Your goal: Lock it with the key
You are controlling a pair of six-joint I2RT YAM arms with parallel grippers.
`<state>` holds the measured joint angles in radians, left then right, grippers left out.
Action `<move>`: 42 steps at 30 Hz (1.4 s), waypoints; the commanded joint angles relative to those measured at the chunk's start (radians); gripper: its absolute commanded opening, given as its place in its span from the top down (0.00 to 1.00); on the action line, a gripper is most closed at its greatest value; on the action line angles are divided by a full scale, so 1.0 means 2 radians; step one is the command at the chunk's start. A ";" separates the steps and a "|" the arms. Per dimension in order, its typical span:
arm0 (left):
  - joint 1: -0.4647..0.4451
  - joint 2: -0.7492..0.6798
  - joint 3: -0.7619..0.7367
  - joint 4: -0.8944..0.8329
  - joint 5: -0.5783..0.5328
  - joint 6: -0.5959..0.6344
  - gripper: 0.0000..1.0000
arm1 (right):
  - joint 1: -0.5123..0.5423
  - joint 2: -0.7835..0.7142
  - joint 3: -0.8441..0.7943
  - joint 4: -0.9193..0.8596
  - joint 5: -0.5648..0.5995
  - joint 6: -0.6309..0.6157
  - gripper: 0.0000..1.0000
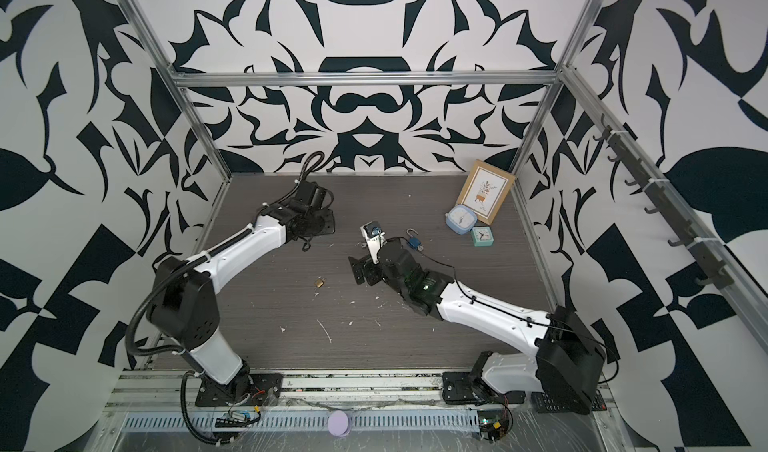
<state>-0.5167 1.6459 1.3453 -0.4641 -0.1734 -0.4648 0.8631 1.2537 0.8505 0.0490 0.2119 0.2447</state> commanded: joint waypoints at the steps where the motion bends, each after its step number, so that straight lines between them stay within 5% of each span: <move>1: 0.002 -0.058 -0.040 0.061 0.058 0.134 0.87 | -0.045 -0.039 0.046 -0.126 -0.051 0.084 0.00; 9: 0.002 -0.240 -0.224 0.182 0.273 0.413 0.87 | -0.115 -0.097 0.089 -0.239 -0.201 0.079 0.00; 15: 0.001 -0.332 -0.284 0.151 0.344 0.546 0.80 | -0.115 -0.137 0.085 -0.262 -0.318 0.046 0.01; 23: -0.013 -0.362 -0.254 0.052 0.375 0.599 0.79 | -0.110 -0.141 0.094 -0.254 -0.395 0.030 0.01; 42: -0.038 -0.347 -0.236 -0.008 0.364 0.670 0.77 | -0.075 -0.059 0.153 -0.270 -0.391 -0.017 0.21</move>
<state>-0.5861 0.9474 0.8322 -0.4549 0.5407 0.8421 0.7086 1.1320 1.1122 -0.4980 -0.5716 0.2405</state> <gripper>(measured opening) 0.426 0.804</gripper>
